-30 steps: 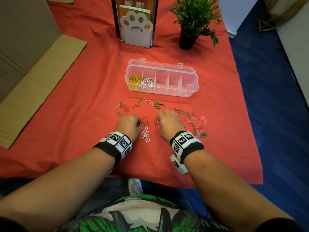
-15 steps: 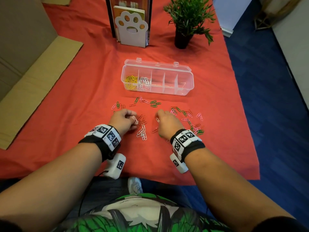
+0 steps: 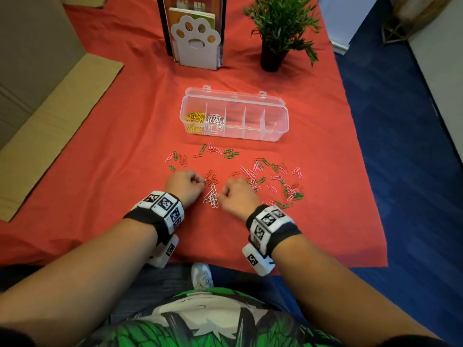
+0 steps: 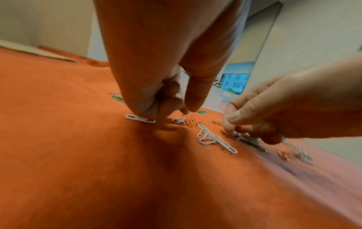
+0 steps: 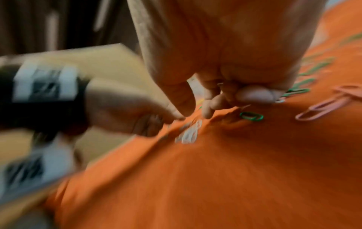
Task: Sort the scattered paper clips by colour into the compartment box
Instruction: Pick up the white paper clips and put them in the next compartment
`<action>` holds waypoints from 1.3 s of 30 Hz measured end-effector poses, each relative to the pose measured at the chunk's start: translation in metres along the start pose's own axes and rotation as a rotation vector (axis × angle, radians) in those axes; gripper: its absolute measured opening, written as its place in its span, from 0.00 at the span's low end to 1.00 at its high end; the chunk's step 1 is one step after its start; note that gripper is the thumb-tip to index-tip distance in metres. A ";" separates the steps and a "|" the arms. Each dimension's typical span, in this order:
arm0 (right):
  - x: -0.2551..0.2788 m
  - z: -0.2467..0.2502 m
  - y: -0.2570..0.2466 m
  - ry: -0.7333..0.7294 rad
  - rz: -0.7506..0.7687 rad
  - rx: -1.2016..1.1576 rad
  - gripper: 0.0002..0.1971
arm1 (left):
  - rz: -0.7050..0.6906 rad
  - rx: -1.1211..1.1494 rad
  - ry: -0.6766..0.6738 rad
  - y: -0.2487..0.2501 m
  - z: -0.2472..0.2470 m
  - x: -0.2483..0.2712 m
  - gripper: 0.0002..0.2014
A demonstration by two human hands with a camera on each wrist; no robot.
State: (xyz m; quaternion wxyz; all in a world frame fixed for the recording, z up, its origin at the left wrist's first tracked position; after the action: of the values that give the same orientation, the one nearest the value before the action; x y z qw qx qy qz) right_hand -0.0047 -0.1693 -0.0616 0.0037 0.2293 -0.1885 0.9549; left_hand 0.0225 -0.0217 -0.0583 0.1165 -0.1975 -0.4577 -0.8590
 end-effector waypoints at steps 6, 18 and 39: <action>0.013 -0.013 -0.025 0.209 0.163 0.409 0.15 | -0.234 -0.293 0.086 0.005 0.003 0.001 0.13; -0.007 0.013 0.024 -0.002 -0.097 -0.263 0.03 | -0.165 -0.107 0.017 0.002 -0.002 0.001 0.01; 0.016 -0.001 -0.011 0.189 0.175 0.571 0.16 | -0.224 -0.457 -0.113 0.004 -0.017 0.011 0.07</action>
State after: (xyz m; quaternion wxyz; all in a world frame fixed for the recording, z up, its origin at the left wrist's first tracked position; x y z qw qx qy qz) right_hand -0.0184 -0.1604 -0.0514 -0.1254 0.1143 0.0696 0.9830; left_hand 0.0098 -0.0384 -0.0588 -0.0527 -0.2146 -0.2764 -0.9353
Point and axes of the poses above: each hand's wrist, its own x-axis away from the middle knuckle, its own z-axis out of the back of the hand, y = z × x, the point moved 4 cm from there along -x, towards the middle knuckle, and after that the axes turned 12 degrees about x, right-handed, at the moved point
